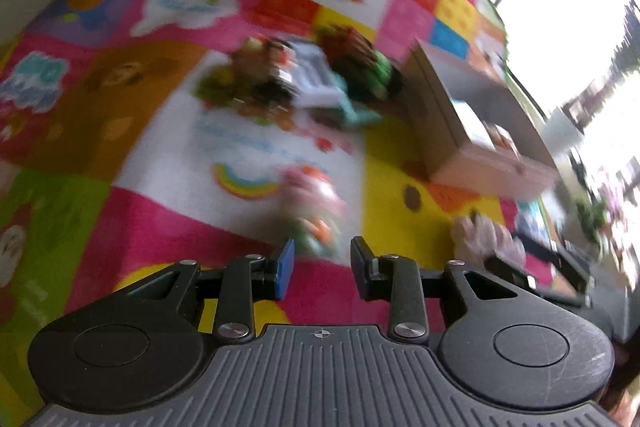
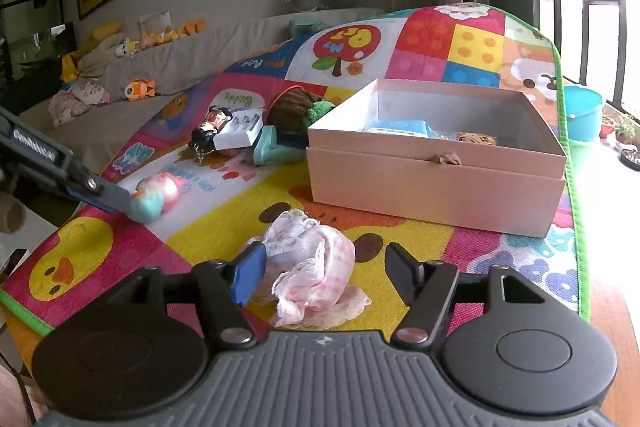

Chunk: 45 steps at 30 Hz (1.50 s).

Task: Organize objects
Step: 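Carry the pig figurine to the pink box with the left gripper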

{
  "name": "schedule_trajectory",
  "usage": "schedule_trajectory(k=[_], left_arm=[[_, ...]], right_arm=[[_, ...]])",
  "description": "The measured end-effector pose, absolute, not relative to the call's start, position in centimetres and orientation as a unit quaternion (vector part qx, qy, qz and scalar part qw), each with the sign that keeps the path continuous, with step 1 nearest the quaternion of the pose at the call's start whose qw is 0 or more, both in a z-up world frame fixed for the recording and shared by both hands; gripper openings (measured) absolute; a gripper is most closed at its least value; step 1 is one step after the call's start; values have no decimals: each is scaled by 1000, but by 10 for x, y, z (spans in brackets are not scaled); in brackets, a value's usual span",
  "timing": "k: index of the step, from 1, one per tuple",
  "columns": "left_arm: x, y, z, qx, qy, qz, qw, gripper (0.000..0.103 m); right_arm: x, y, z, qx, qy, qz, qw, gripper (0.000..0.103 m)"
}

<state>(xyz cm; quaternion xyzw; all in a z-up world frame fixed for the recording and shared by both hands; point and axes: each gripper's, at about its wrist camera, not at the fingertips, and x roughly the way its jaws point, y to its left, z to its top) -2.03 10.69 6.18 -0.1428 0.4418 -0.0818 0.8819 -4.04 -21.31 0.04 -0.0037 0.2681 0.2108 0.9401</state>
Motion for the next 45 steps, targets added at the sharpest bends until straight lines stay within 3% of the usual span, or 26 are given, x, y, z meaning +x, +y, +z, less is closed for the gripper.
schedule_trajectory(k=[5, 14, 17, 21, 29, 30, 34, 37, 45], left_arm=[[-4, 124, 54, -190, 437, -44, 878, 34], [31, 100, 51, -123, 415, -63, 899, 37], [39, 92, 48, -94, 422, -74, 899, 49], [49, 91, 31, -107, 467, -97, 873, 48], [42, 92, 41, -98, 416, -101, 899, 44], [42, 91, 43, -94, 413, -102, 900, 43], [37, 83, 52, -83, 398, -125, 905, 39], [28, 65, 68, -68, 374, -169, 909, 38], [75, -20, 117, -49, 296, -263, 917, 40]], right_arm=[[-40, -211, 1, -4, 272, 212, 939, 71], [-38, -209, -1, -6, 279, 212, 937, 71], [-35, -203, -2, -19, 288, 221, 932, 71], [-31, -194, -3, -32, 297, 232, 926, 71], [-33, -194, -4, -29, 293, 229, 928, 71], [-33, -193, -4, -31, 293, 229, 928, 69], [-35, -191, -3, -43, 289, 231, 928, 32], [-36, -194, -1, -43, 287, 230, 929, 22], [-47, -223, 32, 3, 238, 217, 947, 19]])
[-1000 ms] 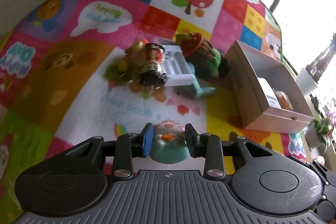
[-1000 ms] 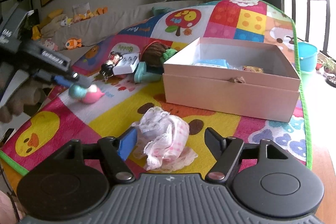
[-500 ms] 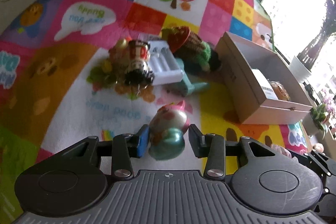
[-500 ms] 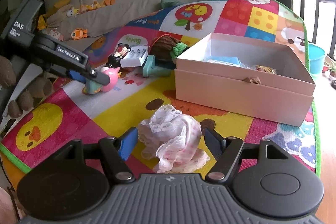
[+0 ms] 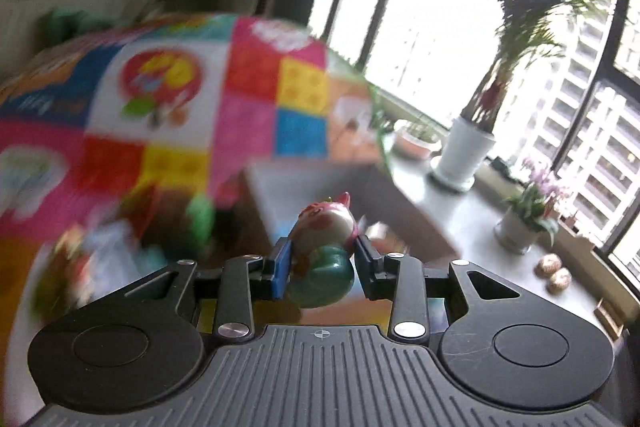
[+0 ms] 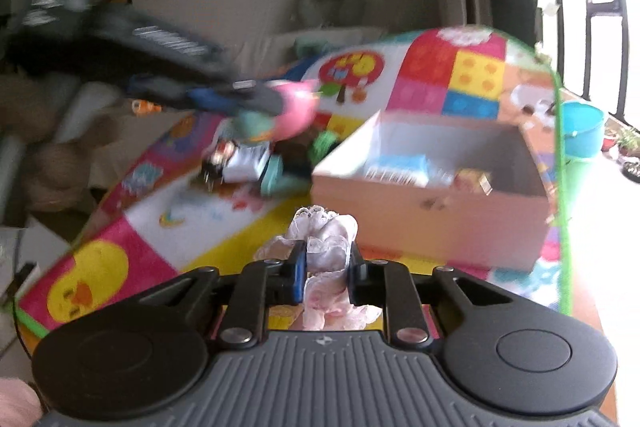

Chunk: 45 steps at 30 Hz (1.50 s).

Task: Organize objects
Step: 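Carry the pig figurine to the pink box with the left gripper, then drop the pig figurine into the box while the right gripper drops the lace cloth in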

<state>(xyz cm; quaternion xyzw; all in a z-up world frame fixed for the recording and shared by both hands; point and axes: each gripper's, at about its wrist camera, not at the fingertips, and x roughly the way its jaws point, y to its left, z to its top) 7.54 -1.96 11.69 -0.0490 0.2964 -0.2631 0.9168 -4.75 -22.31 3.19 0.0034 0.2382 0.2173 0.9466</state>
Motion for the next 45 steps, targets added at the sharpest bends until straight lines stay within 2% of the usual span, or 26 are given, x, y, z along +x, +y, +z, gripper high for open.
schedule_trajectory(k=[3, 8, 9, 10, 13, 17, 24, 28, 33, 36, 41, 42, 44, 45], left_arm=[[129, -50, 109, -40, 291, -262, 919, 41], [203, -92, 69, 9, 386, -207, 899, 41], [209, -98, 62, 28, 394, -190, 899, 44], [211, -102, 58, 39, 394, -179, 901, 42], [206, -100, 59, 46, 360, -176, 915, 42], [173, -65, 78, -26, 298, -200, 933, 42], [103, -6, 69, -60, 282, -244, 926, 42], [72, 27, 55, -47, 299, -237, 923, 42], [52, 65, 42, -57, 307, -219, 924, 42], [47, 84, 34, -83, 310, -219, 921, 42], [40, 105, 25, -117, 296, -210, 924, 42], [39, 109, 22, -124, 291, -207, 926, 42], [39, 117, 16, -143, 281, -196, 929, 42], [40, 121, 13, -155, 278, -189, 929, 42]], right_arm=[[-52, -234, 41, 4, 224, 207, 952, 19], [-51, -251, 40, -1, 226, 186, 956, 19], [-50, -255, 39, 0, 229, 181, 957, 19], [-48, -259, 37, 0, 232, 174, 957, 19], [-39, -270, 33, -2, 238, 154, 959, 19], [-27, -278, 37, 10, 238, 142, 961, 19], [34, -283, 92, 46, 233, 160, 958, 19], [117, -273, 103, 69, 297, 135, 943, 19], [213, -261, 72, 108, 419, 66, 899, 19], [243, -247, 45, 90, 456, 16, 885, 19], [260, -229, 17, 140, 506, 48, 850, 19], [259, -225, 16, 128, 508, 47, 851, 21], [256, -224, 17, 107, 514, 47, 850, 37], [255, -225, 19, 101, 518, 43, 848, 52]])
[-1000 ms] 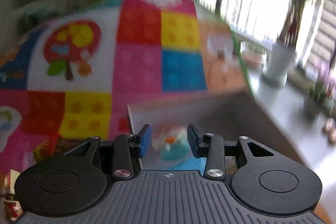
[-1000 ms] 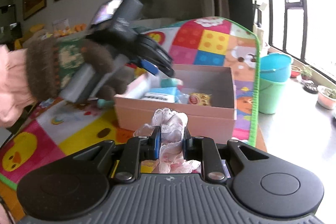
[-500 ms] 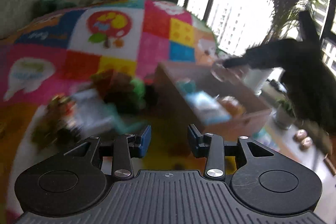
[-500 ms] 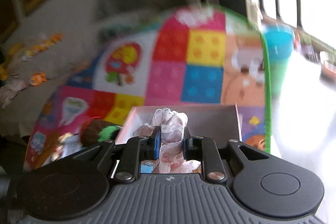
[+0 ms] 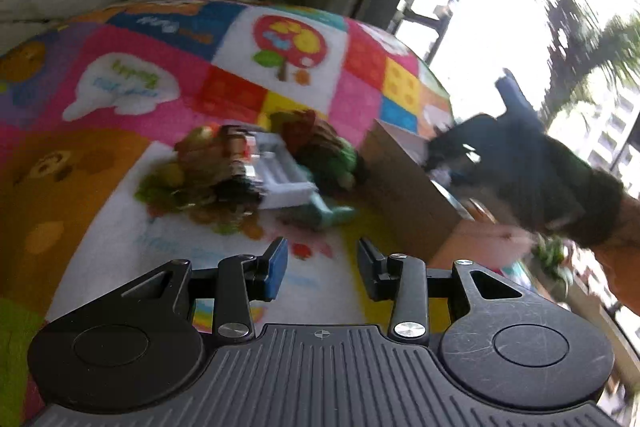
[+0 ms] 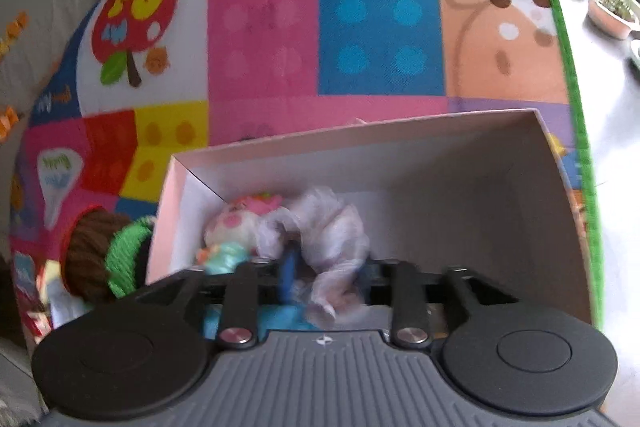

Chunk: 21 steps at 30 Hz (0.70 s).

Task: Organize objects
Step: 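Drop the pig figurine into the box while the right gripper drops the lace cloth in, then grasp the crocheted doll with the red hat with the right gripper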

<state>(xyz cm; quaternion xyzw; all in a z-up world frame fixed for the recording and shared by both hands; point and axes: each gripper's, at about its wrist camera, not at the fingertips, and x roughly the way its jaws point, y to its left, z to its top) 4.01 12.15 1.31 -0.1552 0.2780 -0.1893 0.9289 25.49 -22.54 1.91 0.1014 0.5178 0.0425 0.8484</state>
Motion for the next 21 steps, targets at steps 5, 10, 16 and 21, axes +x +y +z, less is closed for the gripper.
schedule_trajectory(k=[5, 10, 16, 21], left_arm=[[47, 142, -1, -229, 265, -180, 919, 42], [46, 150, -6, -257, 258, -184, 913, 42], [44, 150, -6, -257, 251, -190, 914, 42], [46, 154, -9, -274, 254, -194, 907, 42]], right_arm=[[244, -237, 58, 65, 483, 27, 873, 61], [213, -165, 106, -106, 389, 111, 908, 75], [182, -49, 70, -323, 356, 226, 847, 76], [198, -10, 14, -452, 340, 208, 798, 76]])
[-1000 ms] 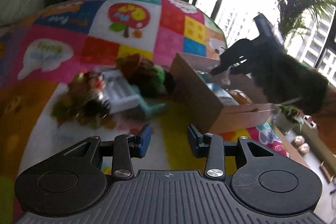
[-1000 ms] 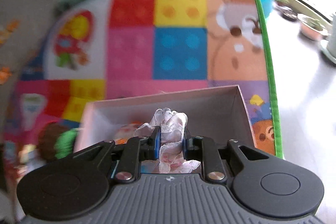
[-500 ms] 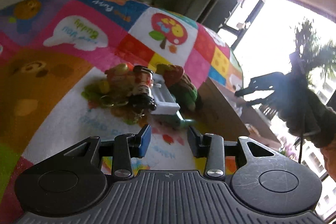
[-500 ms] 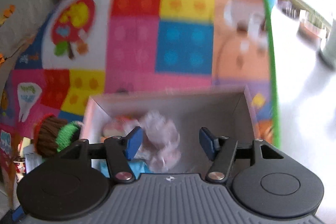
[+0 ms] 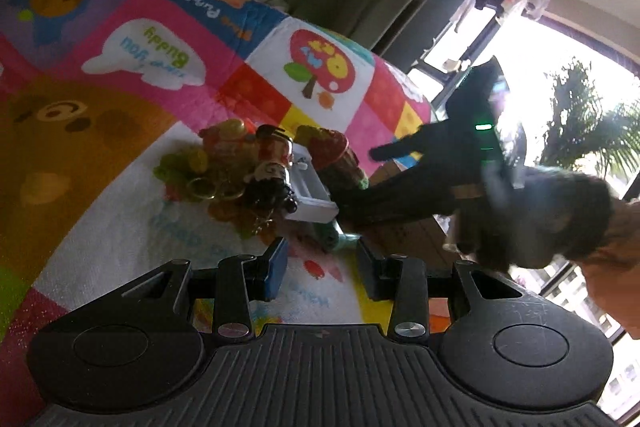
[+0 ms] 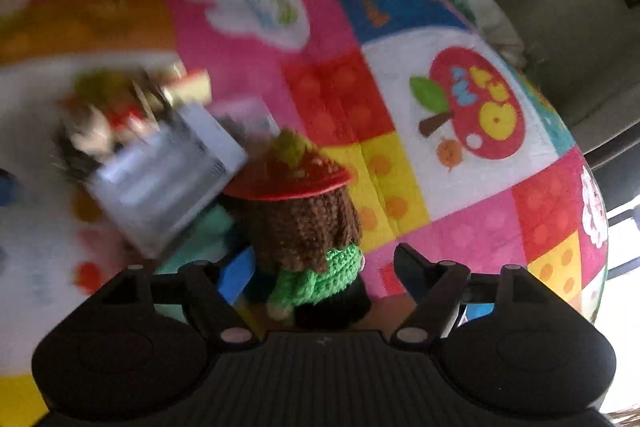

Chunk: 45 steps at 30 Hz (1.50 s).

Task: Organize objects
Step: 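Grasp the crocheted doll with the red hat with the right gripper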

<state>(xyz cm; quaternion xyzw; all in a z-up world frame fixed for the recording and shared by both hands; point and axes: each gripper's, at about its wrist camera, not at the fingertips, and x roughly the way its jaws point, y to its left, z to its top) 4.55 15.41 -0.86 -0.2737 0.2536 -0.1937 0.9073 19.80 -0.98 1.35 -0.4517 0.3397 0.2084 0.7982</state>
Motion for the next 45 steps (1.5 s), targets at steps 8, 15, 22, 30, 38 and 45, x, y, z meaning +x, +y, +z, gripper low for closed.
schedule_trajectory(k=[8, 15, 22, 30, 38, 45], left_arm=[[45, 163, -9, -297, 246, -168, 907, 42], [48, 171, -11, -315, 249, -140, 905, 42], [52, 162, -12, -291, 268, -146, 907, 42], [55, 154, -10, -276, 288, -140, 906, 42], [1, 170, 36, -229, 265, -109, 930, 42], [-49, 145, 38, -161, 346, -198, 903, 42]], right_arm=[[220, -4, 10, -390, 392, 194, 810, 49], [169, -19, 47, -310, 410, 223, 828, 31], [110, -43, 55, -235, 468, 265, 810, 30], [30, -81, 66, -99, 498, 340, 792, 33], [-26, -106, 61, -191, 349, 318, 861, 74], [13, -88, 19, -117, 366, 348, 855, 61]])
